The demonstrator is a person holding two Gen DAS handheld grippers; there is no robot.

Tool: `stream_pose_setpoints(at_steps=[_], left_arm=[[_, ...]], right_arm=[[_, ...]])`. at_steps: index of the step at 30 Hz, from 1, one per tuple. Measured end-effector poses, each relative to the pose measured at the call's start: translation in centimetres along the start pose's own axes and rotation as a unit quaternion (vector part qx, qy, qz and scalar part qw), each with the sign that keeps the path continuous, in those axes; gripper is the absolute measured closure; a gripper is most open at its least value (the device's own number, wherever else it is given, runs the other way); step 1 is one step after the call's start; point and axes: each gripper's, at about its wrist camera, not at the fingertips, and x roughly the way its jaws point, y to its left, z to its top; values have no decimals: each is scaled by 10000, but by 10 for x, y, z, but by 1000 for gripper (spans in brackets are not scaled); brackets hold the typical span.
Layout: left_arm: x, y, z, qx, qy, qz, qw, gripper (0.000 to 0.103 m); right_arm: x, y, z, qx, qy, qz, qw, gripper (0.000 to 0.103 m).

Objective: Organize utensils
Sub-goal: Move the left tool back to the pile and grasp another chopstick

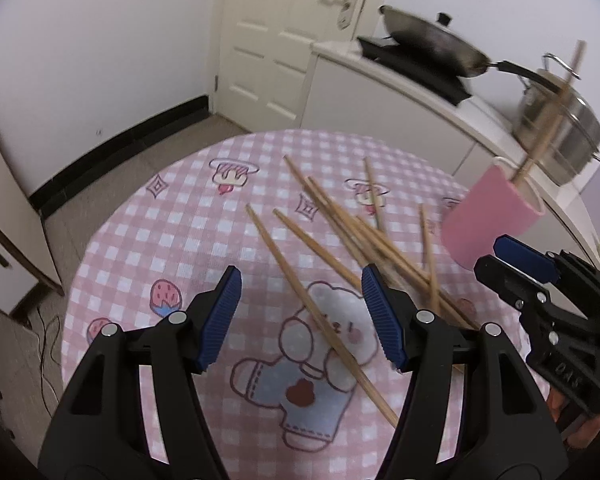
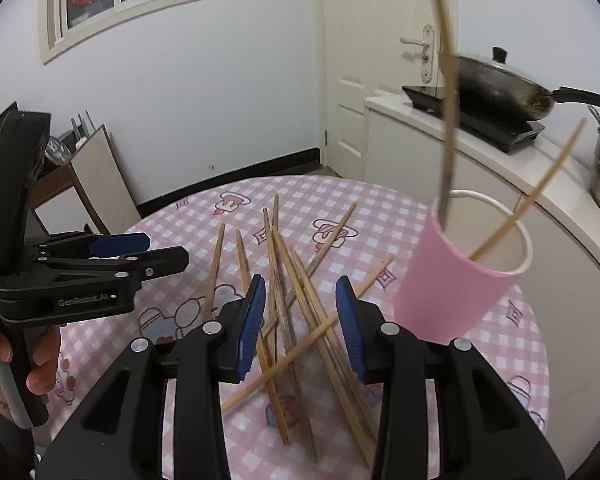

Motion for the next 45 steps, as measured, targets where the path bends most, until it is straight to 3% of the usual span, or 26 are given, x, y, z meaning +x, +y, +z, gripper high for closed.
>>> stream_pose_setpoints(at_steps=[2,5,11,14,20,25,27,37,43,45], left_arm=[[13,5,2,-95,123,102,9998,41],[33,11,7,-250,375,147,9989,52],[61,19,19,-499,640,295,9963,57],[73,18,22,-467,760,396,9952,67],[85,13,28,-286,819,692,9938,71],[88,13,31,-118,770,869,9932,86],[88,14,30,-65,744,877,9933,91],[81,31,31,-286,636,548,9961,96],[70,34,34,-334,505,442,9972,96],[68,32,36,-333,467,419,9975,96]], right_arm=[[11,3,2,-30,80,16,10000,69],[23,7,4,-73,169,22,9998,69],[47,13,7,-140,323,67,9994,69],[56,14,12,-181,362,58,9992,69],[69,14,20,-238,411,16,9989,69],[81,14,27,-276,502,30,9984,69],[86,15,30,-291,551,48,9980,69],[112,32,43,-536,839,95,9950,69],[127,39,49,-671,994,11,9928,75],[132,41,51,-742,1073,-75,9914,81]])
